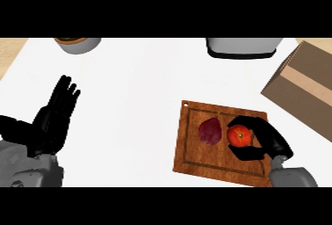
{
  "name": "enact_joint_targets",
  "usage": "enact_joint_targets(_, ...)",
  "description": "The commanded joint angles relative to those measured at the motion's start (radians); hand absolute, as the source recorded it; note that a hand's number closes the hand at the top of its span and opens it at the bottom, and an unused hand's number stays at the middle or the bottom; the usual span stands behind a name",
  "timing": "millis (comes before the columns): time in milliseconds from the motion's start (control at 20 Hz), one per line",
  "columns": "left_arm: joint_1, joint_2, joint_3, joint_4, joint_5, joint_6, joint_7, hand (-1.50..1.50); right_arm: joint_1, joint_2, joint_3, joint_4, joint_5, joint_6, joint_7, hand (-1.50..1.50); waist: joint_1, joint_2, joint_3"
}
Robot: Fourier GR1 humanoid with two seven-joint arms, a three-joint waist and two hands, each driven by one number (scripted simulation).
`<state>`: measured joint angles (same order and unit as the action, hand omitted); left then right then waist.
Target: Pick the tomato from the cutting board and place it in the cardboard box
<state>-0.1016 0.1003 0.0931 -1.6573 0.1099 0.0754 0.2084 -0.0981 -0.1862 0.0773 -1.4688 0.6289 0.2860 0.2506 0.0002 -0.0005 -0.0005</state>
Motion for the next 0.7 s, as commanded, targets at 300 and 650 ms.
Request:
enact_joint_targets(300,-0.024,0.005,-0.002,-0.019,-0.018,0.011,0.041,0.0,0.02,-0.003,0.006,-0.037,0.11,-0.124,-0.084,1.5,-0.002,0.0,0.001)
enact_joint_targets(650,0.024,0.003,0.013,-0.008,-0.005,0.006,0.022,0.0,0.164,-0.234,0.402,-0.343,0.291,-0.009,-0.46,1.5,-0.022,-0.028,-0.003)
